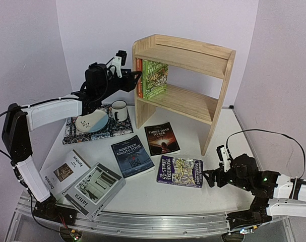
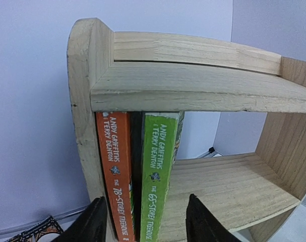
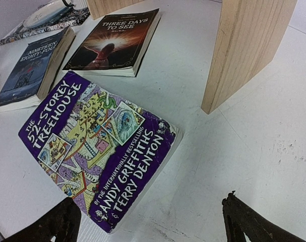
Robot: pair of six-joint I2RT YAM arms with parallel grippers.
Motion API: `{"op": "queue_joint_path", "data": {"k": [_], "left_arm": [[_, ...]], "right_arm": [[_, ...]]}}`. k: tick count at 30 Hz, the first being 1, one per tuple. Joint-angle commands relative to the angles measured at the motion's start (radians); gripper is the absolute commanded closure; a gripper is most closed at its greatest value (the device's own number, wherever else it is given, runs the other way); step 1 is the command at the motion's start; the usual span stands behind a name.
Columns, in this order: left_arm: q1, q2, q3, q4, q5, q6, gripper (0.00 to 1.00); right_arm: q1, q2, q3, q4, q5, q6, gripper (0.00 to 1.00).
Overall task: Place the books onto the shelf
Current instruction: Place the book on the shelf, then adjust the book at the center of the board.
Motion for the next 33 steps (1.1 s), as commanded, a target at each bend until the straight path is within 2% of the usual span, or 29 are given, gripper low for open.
{"op": "queue_joint_path", "data": {"k": [1,4,8,9,11,16,19,24,27,33], "left_arm": [[0.006,-0.142,-0.103,0.034,-0.002,-0.09,0.35],[0.006,-0.214,-0.198,0.027,0.017,-0.166,0.24],[0.006,-0.322,-0.341,-0.013,0.027,-0.28,0.02],[0.005,-0.345,-0.371,-0.034,0.035,-0.32,0.01],[0.006,-0.375,-0.413,-0.085,0.068,-0.373,0.0],[0.005,-0.407,-0.496,-0.208,0.192,-0.464,0.02],[0.004,-0.44,-0.563,-0.219,0.22,-0.504,0.05],[0.001,-0.482,-0.647,-0.217,0.247,-0.564,0.04],[-0.004,-0.473,-0.674,-0.216,0.277,-0.579,0.05],[-0.015,-0.457,-0.696,-0.215,0.298,-0.598,0.05]], "right_arm": [[0.004,0.002,0.026,0.013,0.0,-0.007,0.02],[0.005,0.01,0.029,0.013,0.001,-0.006,0.02],[0.004,0.02,0.039,0.006,0.007,0.001,0.02],[0.005,0.023,0.043,0.0,0.012,0.005,0.02],[0.005,0.036,0.064,-0.025,0.031,0.021,0.02],[0.005,0.149,0.129,-0.097,0.055,0.184,0.02],[0.005,0.227,0.173,-0.101,0.001,0.24,0.02],[0.004,0.305,0.224,-0.114,0.008,0.284,0.04],[0.005,0.332,0.238,-0.114,0.007,0.322,0.07],[0.005,0.404,0.241,-0.116,0.011,0.457,0.19]]}}
